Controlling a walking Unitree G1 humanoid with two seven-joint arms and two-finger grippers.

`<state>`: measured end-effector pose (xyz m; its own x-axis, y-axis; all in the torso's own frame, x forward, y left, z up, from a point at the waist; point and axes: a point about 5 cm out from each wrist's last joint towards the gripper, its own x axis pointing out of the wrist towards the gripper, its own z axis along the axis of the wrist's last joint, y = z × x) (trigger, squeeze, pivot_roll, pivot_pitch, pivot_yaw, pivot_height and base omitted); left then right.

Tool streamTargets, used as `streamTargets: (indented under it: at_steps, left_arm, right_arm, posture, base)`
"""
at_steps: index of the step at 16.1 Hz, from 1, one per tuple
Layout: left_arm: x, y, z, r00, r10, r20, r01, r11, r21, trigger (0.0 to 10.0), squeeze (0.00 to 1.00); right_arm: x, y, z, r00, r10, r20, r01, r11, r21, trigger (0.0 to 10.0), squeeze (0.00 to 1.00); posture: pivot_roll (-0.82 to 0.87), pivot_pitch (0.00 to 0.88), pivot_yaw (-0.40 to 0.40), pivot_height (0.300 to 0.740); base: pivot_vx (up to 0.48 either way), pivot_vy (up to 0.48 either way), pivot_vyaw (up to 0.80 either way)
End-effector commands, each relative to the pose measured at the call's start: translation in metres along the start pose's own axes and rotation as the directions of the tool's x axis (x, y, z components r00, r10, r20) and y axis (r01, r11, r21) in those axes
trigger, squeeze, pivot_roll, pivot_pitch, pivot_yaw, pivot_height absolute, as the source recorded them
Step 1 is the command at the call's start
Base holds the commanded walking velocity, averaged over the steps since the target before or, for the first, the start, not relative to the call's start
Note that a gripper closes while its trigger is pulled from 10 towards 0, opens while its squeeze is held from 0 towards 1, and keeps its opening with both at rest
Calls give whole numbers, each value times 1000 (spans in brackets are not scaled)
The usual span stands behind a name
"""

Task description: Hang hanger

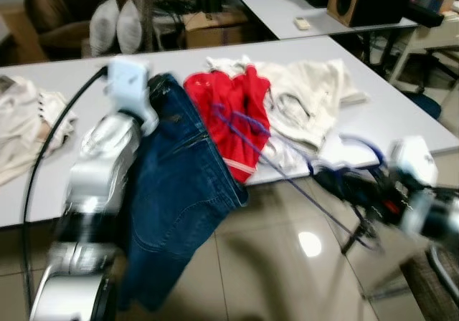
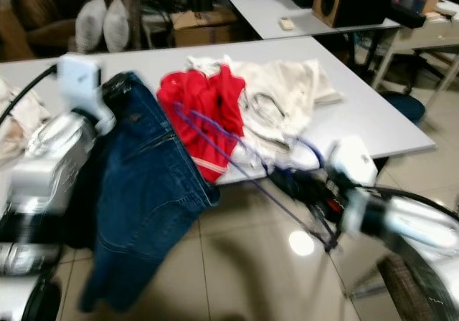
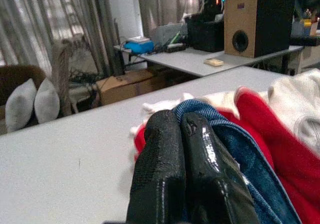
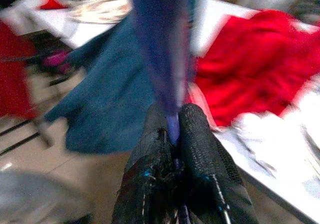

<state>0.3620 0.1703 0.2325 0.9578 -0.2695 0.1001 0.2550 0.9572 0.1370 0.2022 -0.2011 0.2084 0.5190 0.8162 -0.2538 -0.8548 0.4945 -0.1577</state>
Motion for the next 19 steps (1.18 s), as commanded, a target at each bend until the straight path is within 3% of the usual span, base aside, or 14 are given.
streamTargets:
  at_steps: [1, 2, 4, 5, 6, 7, 11, 15, 19]
  left_arm:
    - [3, 11, 19, 997, 19, 69, -22, 998, 52, 10000, 0]
    - [14, 17, 23, 998, 25, 54, -32, 993, 115, 10000, 0]
    - [25, 21, 31, 998, 19, 66, -29, 988, 153, 10000, 0]
    - [35, 15, 54, 990, -36, 133, 20, 993, 117, 10000, 0]
    - [37, 12, 63, 985, -65, 158, 47, 993, 111, 10000, 0]
    - [40, 1, 84, 962, -155, 223, 135, 986, 102, 10000, 0]
    - [33, 0, 108, 935, -206, 288, 172, 975, 139, 10000, 0]
    - [18, 17, 127, 927, -153, 342, 112, 984, 136, 10000, 0]
    - [10, 11, 114, 935, -186, 304, 154, 980, 125, 10000, 0]
  right_arm:
    - [-1, 7, 11, 996, 87, 34, -86, 996, -21, 10000, 0]
    - [-1, 4, 13, 995, 93, 37, -92, 995, -37, 10000, 0]
    - [1, 3, 17, 992, 115, 54, -113, 993, -37, 10000, 0]
    - [10, 7, 16, 985, 167, 49, -165, 985, -41, 10000, 0]
    - [17, 5, 14, 989, 148, 28, -146, 987, -61, 10000, 0]
    - [43, -11, 7, 998, 47, -42, -52, 990, -132, 10000, 0]
    - [80, -30, 11, 1000, 16, -21, -19, 987, -157, 10000, 0]
    - [110, -46, 27, 1000, -9, 15, 12, 978, -210, 10000, 0]
    - [126, -54, 27, 1000, -15, -16, 12, 978, -210, 10000, 0]
  posture:
    - [-87, 0, 22, 740]
    - [-88, 0, 23, 740]
    - [-94, 0, 24, 740]
    - [-98, 0, 28, 740]
    - [-102, 0, 35, 740]
    - [-103, 0, 46, 740]
    - [-77, 0, 25, 740]
    - [-41, 0, -20, 740]
    - [-43, 0, -14, 740]
  base:
    - [345, 0, 0]
    - [326, 0, 0]
    - [313, 0, 0]
    - [315, 0, 0]
    - [307, 0, 0]
    - [304, 0, 0]
    - [293, 0, 0]
    - [282, 0, 0]
    - [0, 0, 0]
